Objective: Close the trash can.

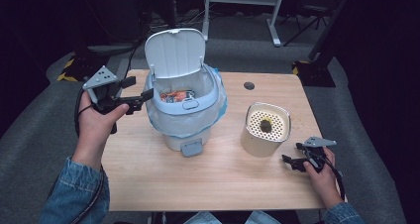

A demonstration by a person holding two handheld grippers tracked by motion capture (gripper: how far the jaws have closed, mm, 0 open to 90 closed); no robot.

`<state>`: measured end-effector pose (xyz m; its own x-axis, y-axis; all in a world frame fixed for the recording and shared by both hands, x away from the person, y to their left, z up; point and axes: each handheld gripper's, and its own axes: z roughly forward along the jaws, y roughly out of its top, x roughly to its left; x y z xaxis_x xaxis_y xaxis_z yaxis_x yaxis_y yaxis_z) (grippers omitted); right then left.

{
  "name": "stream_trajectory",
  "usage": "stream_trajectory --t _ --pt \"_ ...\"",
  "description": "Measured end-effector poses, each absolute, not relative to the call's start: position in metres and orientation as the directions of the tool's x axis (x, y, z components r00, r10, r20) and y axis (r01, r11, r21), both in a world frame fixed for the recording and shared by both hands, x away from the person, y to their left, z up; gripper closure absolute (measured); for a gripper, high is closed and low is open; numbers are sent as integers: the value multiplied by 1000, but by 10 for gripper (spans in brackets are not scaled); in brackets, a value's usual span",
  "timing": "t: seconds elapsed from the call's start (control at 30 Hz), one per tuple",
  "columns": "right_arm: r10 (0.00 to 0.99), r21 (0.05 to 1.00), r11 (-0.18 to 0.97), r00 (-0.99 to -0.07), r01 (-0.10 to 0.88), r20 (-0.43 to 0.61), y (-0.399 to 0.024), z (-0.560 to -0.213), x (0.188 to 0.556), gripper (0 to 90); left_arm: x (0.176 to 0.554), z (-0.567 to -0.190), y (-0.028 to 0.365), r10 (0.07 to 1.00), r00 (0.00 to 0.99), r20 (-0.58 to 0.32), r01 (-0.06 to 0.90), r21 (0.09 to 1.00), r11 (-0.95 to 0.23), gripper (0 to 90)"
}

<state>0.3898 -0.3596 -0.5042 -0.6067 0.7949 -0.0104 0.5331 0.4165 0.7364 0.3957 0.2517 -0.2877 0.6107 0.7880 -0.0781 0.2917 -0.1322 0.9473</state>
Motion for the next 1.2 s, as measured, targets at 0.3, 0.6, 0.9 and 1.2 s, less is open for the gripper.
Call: stream_trajectory --t 0.3,0.6,0.9,1.2 --pt "795 736 416 -606 533 -10 -360 -504 390 152 419 -267 244 823 566 -55 268 956 -121 231" --pt "795 736 416 -607 533 -10 -360 -504 390 152 446 -257 241 827 557 -73 251 964 -84 260" --pt "795 736 416 -607 533 -10 -360 -504 390 152 455 -251 233 796 599 -92 237 969 -66 297" --pt "795 736 416 -607 533 -10 -360 -504 390 152 448 -248 231 779 620 -93 257 962 -89 266"
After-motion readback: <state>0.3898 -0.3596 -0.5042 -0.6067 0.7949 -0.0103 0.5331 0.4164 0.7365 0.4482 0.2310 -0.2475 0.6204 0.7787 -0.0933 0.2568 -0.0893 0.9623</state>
